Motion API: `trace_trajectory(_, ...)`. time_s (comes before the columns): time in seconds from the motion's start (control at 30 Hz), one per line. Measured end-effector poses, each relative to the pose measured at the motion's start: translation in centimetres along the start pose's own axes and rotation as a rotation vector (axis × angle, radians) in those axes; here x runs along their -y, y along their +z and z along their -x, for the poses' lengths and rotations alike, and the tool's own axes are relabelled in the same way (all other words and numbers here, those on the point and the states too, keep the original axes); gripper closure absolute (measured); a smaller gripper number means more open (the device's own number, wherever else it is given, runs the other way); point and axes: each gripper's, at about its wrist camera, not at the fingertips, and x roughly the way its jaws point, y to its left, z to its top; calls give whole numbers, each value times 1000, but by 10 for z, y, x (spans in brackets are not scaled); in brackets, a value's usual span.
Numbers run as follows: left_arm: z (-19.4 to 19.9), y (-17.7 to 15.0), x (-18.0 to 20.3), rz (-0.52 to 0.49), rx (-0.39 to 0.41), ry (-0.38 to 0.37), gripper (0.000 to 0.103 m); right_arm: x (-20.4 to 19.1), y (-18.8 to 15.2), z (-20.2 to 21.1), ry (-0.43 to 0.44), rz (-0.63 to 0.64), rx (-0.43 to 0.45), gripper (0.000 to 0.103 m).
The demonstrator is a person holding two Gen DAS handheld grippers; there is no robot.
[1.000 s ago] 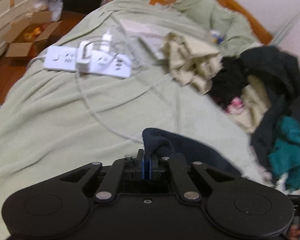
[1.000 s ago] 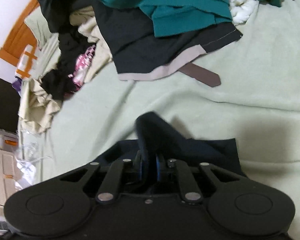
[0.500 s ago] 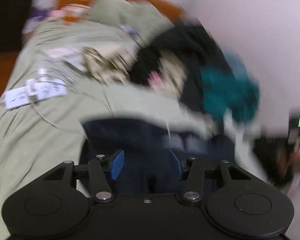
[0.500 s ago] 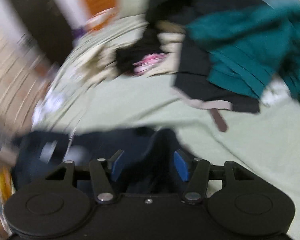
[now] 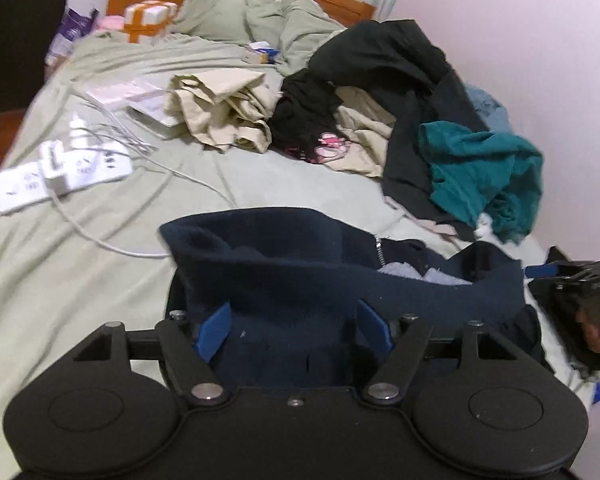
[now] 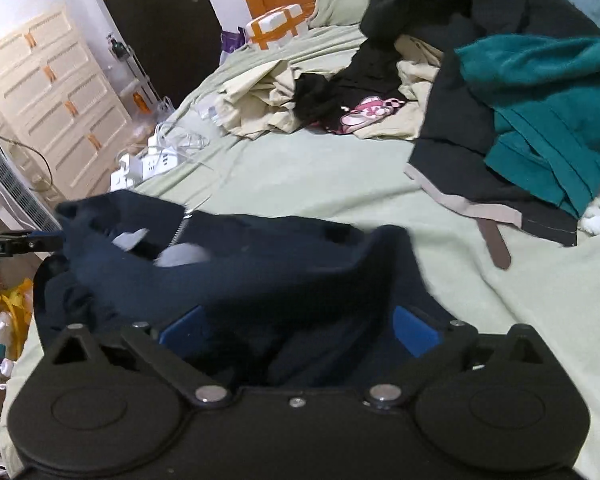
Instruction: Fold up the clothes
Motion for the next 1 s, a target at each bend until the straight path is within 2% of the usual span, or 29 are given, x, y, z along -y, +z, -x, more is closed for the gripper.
trace_trajectory(0.13,-15,1,-9,9,15,-51,28,32,7,-41,65,-51,-58,1)
trace_trajectory(0.23,-25,3,-17,37,25,-56,30,26,12,-71,19,11,-75,1)
trace_trajectory(0.3,-32,6,-23,97,17,-96,32,20,15,-87,33,55,-104,1)
trace_trajectory(0.33,-35,8,-24,109,15,-97,39,19,17,-92,40,65,-116,1)
trace_trajectory(0.4,-37,11,-24,113,19,-87,61,22,20,-96,44,64,-137,8)
trace_trajectory(0.43,-38,14,-23,110,28,-75,94,25,22,-98,40,58,-144,21)
trace_trajectory(0.47,-39,16,-23,110,26,-67,103,30,23,-98,52,43,-152,28)
trace_trajectory(0.5,-41,18,-23,111,23,-61,103,34,23,-97,69,30,-152,37)
trace_trajectory(0.53,-43,18,-22,104,17,-54,103,35,22,-96,82,25,-147,79)
trace_trajectory(0.57,-45,19,-20,98,12,-47,103,34,22,-97,74,28,-154,89)
trace_trajectory(0.67,-37,26,-15,86,2,-41,103,33,26,-96,70,33,-174,89)
trace_trajectory(0.73,-29,31,-11,80,-3,-40,102,27,32,-85,80,41,-157,87)
trace_trajectory(0.8,-11,42,-2,26,-12,-53,78,14,41,-60,147,118,-127,82)
trace_trajectory(0.83,-2,48,4,-32,-13,-58,55,2,46,-46,193,187,-132,68)
trace_trajectory(0.87,7,55,11,-93,-15,-70,49,-3,49,-40,215,219,-137,47)
trace_trajectory(0.93,16,65,24,-200,-37,-129,43,-22,57,-27,249,338,-154,30)
trace_trajectory(0.97,17,74,36,-289,-72,-180,41,-33,62,-24,260,419,-175,26)
trace_trajectory(1.0,12,79,45,-356,-110,-197,39,-49,68,-22,273,536,-207,24)
